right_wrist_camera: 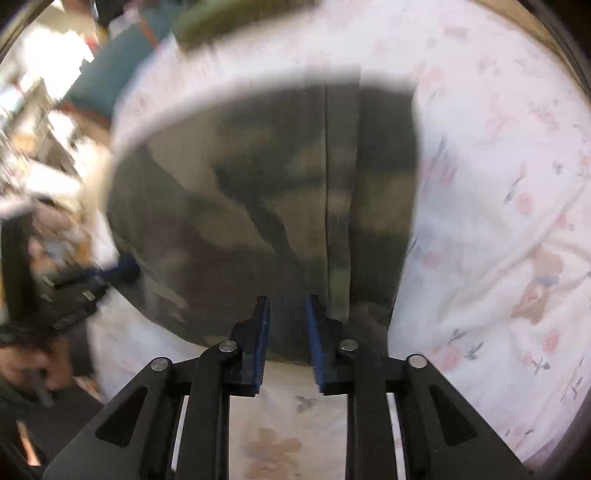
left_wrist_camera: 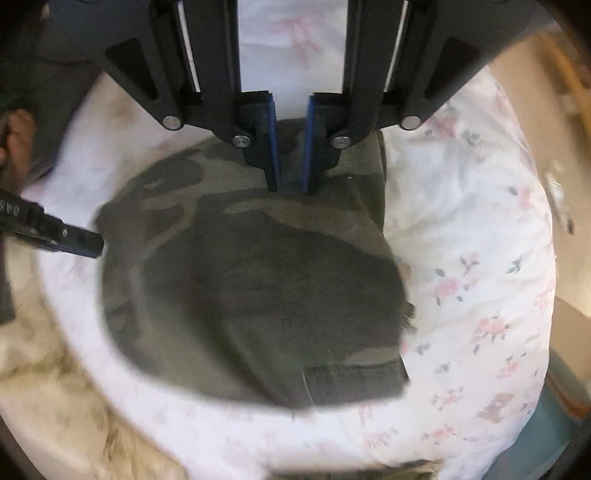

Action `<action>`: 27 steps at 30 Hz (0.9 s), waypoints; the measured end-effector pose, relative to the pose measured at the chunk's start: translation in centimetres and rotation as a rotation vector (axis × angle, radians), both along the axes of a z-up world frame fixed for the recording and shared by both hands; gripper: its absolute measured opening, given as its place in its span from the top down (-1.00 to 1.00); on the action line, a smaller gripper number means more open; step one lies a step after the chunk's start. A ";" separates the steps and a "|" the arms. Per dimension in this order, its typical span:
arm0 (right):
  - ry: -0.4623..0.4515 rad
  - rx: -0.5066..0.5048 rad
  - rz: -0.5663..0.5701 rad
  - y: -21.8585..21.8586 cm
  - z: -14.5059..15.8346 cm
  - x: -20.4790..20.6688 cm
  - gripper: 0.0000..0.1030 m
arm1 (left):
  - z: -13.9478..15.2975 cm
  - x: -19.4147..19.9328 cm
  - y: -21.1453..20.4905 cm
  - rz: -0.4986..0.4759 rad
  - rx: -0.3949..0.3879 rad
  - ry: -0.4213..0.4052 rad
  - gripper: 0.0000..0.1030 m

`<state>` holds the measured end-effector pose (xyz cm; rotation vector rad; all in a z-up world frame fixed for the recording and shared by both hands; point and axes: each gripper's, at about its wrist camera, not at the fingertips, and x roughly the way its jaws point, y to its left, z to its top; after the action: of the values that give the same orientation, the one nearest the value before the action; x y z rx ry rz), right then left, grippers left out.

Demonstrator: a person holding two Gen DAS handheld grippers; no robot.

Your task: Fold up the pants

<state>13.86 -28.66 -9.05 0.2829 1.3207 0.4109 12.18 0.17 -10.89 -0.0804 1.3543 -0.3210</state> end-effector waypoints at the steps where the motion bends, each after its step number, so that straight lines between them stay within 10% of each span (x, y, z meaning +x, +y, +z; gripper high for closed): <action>1: -0.043 0.068 -0.034 -1.3 1.5 0.1 0.53 | 0.6 -0.4 0.8 0.012 -0.027 -0.008 0.60; 4: -0.136 0.165 -0.102 -4.3 4.3 1.2 -0.10 | 3.5 0.6 2.8 0.056 -0.084 -0.072 -0.01; 8: -0.173 0.159 -0.158 -6.8 5.1 4.8 -0.04 | 5.0 4.5 5.5 0.123 -0.056 -0.149 -0.03; 16: -0.006 0.126 -0.186 -4.4 -0.9 13.1 0.02 | -0.6 10.7 8.1 0.377 -0.205 0.003 -0.03; 19: 0.045 0.160 -0.171 -3.2 -1.8 13.4 0.02 | -1.9 11.4 6.6 0.346 -0.271 0.042 0.04; 23: -0.015 0.157 -0.137 -2.6 -1.4 12.8 0.82 | -0.3 11.7 4.9 0.270 -0.192 -0.033 0.74; 27: -0.094 0.155 -0.121 -2.9 -0.2 11.9 0.88 | 0.8 11.3 4.9 0.260 -0.188 -0.053 0.84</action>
<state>25.77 -31.52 -9.24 0.4651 1.1751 0.4198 23.47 5.11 -10.04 -0.3984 1.2418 -0.2284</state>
